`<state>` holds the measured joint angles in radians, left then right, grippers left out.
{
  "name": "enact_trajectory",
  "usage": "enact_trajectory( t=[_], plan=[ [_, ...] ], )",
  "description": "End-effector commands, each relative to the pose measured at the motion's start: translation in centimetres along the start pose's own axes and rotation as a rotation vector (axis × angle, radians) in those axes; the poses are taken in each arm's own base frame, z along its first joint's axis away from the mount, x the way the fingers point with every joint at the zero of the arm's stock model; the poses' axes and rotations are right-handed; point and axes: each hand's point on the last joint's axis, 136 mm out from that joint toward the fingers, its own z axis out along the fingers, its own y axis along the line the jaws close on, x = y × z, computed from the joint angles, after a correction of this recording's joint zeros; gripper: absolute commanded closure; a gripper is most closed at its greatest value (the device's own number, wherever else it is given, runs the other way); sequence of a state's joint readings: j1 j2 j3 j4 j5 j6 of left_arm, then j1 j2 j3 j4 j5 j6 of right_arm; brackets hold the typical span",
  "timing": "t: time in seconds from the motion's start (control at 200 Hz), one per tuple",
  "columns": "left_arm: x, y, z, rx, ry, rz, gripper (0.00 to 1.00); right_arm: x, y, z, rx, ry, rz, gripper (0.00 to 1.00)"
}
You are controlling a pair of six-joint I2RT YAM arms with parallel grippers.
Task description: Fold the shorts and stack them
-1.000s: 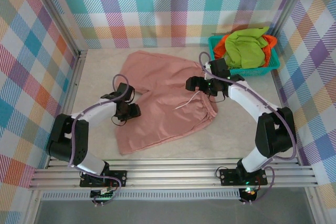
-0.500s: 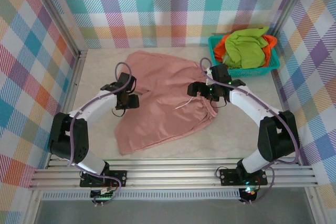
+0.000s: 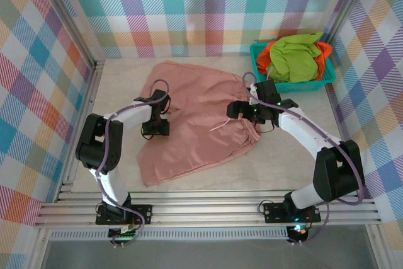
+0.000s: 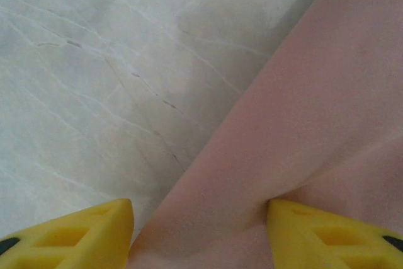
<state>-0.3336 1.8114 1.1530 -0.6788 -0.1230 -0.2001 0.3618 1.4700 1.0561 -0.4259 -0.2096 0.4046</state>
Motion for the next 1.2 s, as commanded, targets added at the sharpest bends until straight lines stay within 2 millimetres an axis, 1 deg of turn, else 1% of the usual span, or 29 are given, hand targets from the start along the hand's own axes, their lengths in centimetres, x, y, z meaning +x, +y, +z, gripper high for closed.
enact_trajectory(
  t=[0.0,0.09,0.2,0.27,0.31,0.38,0.425,0.47,0.585,0.64,0.69,0.74,0.77,0.815,0.84,0.895,0.96,1.045,1.08,1.14,1.17,1.195],
  plan=[
    [-0.4,-0.6,-0.2,0.020,0.007,0.023,0.47,0.8,0.1,-0.5,0.000,0.004,-0.018,0.02],
    [-0.1,-1.0,0.1,0.041,0.019,0.020,0.55,1.1,-0.1,-0.5,0.004,0.007,-0.017,0.02],
    [0.3,-1.0,0.5,0.043,0.028,0.017,0.65,1.5,-0.5,-0.3,0.013,0.017,-0.013,0.02],
    [0.5,-0.9,0.6,0.038,0.031,0.017,0.76,1.6,-0.5,-0.2,0.010,0.022,-0.009,0.02],
    [0.4,-0.7,0.5,0.030,0.026,0.018,0.86,1.6,-0.4,-0.2,0.009,0.021,-0.008,0.02],
    [-0.1,-0.3,-0.2,0.008,0.004,0.018,1.00,1.7,-0.4,-0.2,0.008,0.022,-0.004,0.02],
    [-0.8,0.2,-1.3,-0.017,-0.030,0.018,1.00,1.6,-0.4,-0.3,0.007,0.018,-0.001,0.02],
    [-1.6,0.6,-2.9,-0.037,-0.075,0.019,1.00,1.8,-0.4,-0.3,0.008,0.022,0.000,0.02],
    [-3.5,1.0,-7.8,-0.091,-0.225,0.041,1.00,1.8,-0.5,-0.4,0.017,0.015,0.002,0.02],
    [-3.9,0.6,-10.0,-0.129,-0.295,0.071,1.00,1.9,-0.8,-0.4,0.025,0.016,0.005,0.02],
    [-3.9,-0.3,-11.5,-0.162,-0.348,0.112,1.00,2.1,-1.0,-0.4,0.033,0.018,0.006,0.02],
    [-3.5,-1.0,-12.3,-0.208,-0.385,0.154,1.00,2.2,-1.2,-0.3,0.043,0.022,0.011,0.02],
    [-3.1,-1.9,-12.7,-0.232,-0.406,0.187,1.00,2.4,-1.3,-0.3,0.048,0.025,0.014,0.02],
    [-2.5,-2.8,-13.0,-0.273,-0.432,0.225,1.00,2.5,-1.6,-0.3,0.060,0.027,0.022,0.02],
    [-2.0,-3.6,-13.0,-0.287,-0.446,0.250,1.00,2.5,-1.8,-0.4,0.067,0.024,0.025,0.02],
    [-1.0,-5.4,-13.0,-0.313,-0.475,0.301,0.97,2.7,-2.1,-0.6,0.085,0.018,0.031,0.02],
    [0.6,-7.6,-12.3,-0.320,-0.493,0.361,0.93,2.9,-2.7,-1.0,0.111,0.013,0.039,0.02],
    [3.2,-10.9,-11.0,-0.275,-0.493,0.445,0.86,3.1,-3.4,-1.6,0.134,0.009,0.061,0.02],
    [4.5,-12.4,-10.2,-0.227,-0.474,0.486,0.82,3.3,-3.7,-1.8,0.136,0.008,0.076,0.02],
    [6.4,-14.5,-8.8,-0.114,-0.428,0.514,0.72,3.6,-4.3,-1.9,0.131,0.008,0.109,0.03],
    [7.5,-15.5,-8.1,-0.037,-0.393,0.525,0.65,3.8,-4.5,-2.0,0.126,0.008,0.122,0.03],
    [8.2,-16.1,-7.8,0.017,-0.377,0.524,0.57,3.9,-4.7,-2.0,0.124,0.009,0.130,0.03]
  ],
)
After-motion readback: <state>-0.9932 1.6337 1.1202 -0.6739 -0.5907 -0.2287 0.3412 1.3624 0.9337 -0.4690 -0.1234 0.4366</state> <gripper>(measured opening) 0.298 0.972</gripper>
